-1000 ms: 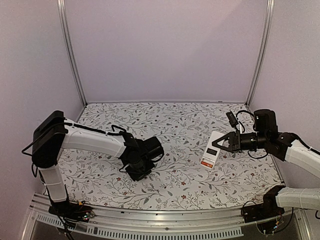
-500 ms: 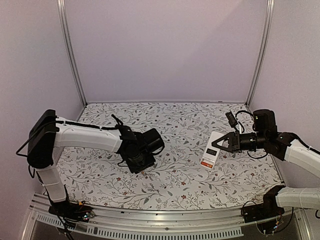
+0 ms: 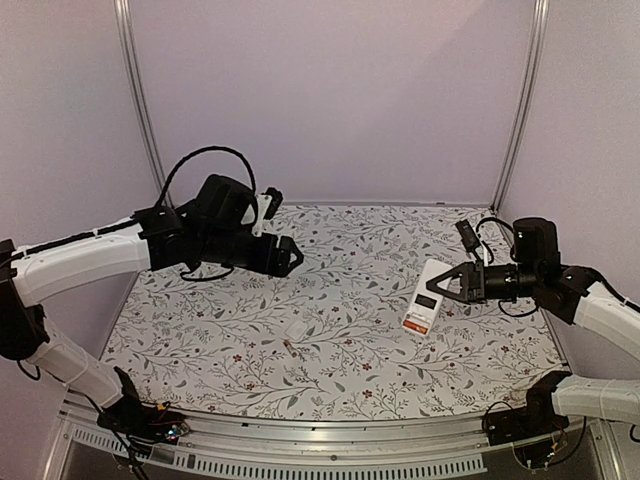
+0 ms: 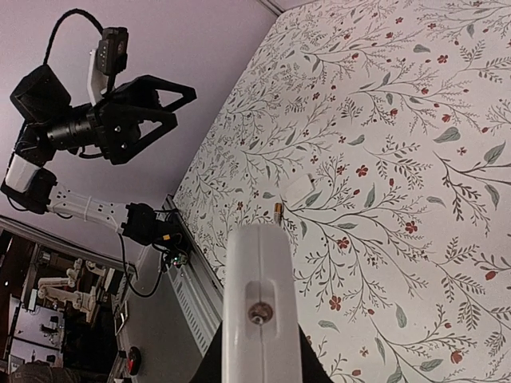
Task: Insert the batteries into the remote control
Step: Pick up the battery from the center of the board.
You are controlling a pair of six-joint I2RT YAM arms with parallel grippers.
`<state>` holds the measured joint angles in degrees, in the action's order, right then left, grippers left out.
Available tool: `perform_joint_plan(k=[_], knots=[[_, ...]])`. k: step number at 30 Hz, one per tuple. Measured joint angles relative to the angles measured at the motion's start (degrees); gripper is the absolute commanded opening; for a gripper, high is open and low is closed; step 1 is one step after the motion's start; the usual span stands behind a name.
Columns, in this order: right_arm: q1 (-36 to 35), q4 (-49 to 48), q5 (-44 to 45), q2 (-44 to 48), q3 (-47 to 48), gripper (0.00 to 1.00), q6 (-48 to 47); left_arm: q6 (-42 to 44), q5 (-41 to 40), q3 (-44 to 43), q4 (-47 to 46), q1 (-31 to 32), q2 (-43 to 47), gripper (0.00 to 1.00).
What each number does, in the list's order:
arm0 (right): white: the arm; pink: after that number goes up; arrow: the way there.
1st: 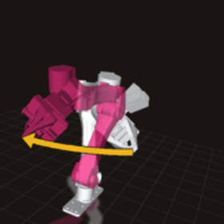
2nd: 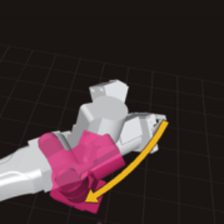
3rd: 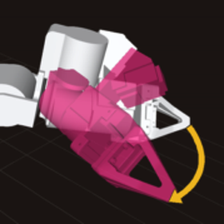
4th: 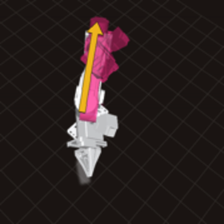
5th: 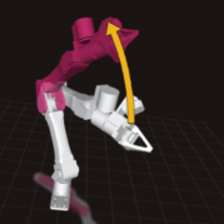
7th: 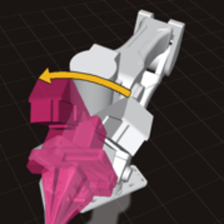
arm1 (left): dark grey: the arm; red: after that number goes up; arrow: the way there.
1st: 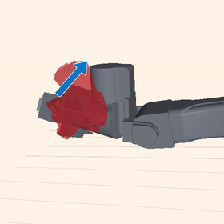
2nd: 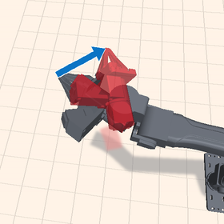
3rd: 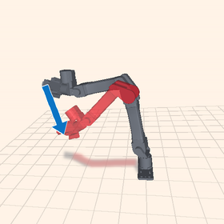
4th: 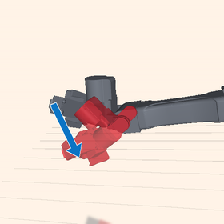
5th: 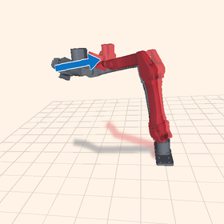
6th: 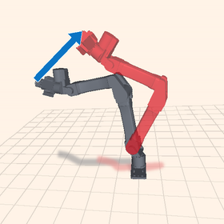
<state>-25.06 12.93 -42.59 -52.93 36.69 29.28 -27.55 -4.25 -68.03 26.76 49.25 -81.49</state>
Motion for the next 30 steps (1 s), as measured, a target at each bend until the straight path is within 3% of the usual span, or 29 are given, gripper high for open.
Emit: perform_joint_plan(k=[5,12,16,22,30], knots=[[0.0,-0.02,-0.37,1.88,0.0,0.0,0.0,21.81,6.12,3.37,0.0,0.13,1.62,0.78],[0.0,-0.04,-2.58,1.79,-0.22,0.0,0.0,51.56,11.82,3.43,7.96,1.05,-0.61,0.66],[0.0,0.0,-4.96,0.13,-0.35,0.0,-0.22,62.97,12.83,3.34,12.2,1.7,-4.35,0.56],[0.0,-0.02,-7.21,-1.03,-0.35,0.0,-0.81,72.61,12.55,-0.2,18.01,2.03,-14.1,0.5],[0.0,0.0,-8.26,-1.14,-0.35,0.0,-1.33,77.37,9.11,-5.57,22.27,5.11,-23.87,0.43]])
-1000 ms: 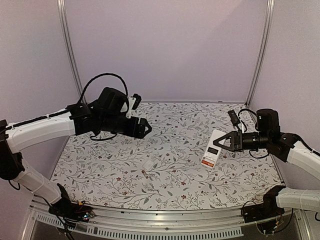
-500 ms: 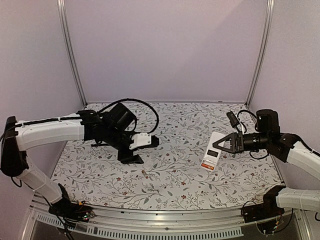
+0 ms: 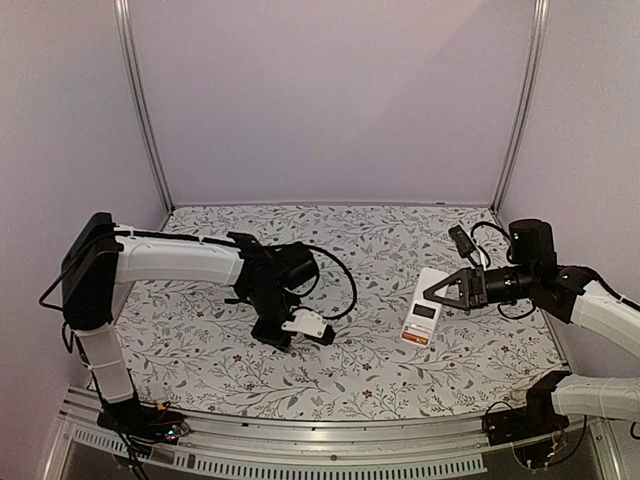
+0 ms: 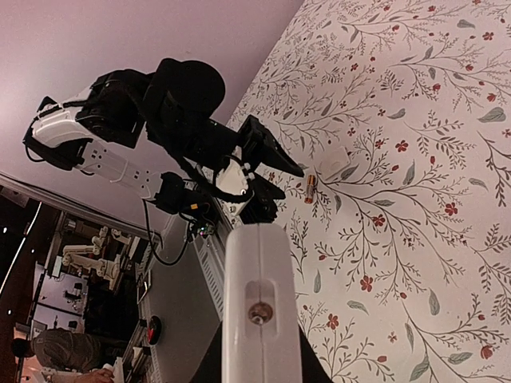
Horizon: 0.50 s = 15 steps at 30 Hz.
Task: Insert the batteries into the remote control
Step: Pick up the battery from the center of the board.
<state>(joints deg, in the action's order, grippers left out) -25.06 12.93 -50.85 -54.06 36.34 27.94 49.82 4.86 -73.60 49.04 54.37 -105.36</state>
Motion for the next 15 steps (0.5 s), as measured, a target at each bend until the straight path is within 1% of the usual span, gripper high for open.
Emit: perform_joint_plan(k=[5,12,15], knots=[[0.02,0.33,-0.48,0.0,0.0,0.0,-0.44,1.55,-1.27,-1.46,0.83,0.66,-2.99,0.42],[0.0,1.11,-0.55,0.0,0.0,0.0,-0.98,2.51,-1.53,-1.55,1.4,0.96,-4.92,0.4],[0.0,1.27,-0.55,0.0,0.0,0.0,-1.09,2.51,-1.49,-1.57,1.38,1.22,-5.51,0.35]])
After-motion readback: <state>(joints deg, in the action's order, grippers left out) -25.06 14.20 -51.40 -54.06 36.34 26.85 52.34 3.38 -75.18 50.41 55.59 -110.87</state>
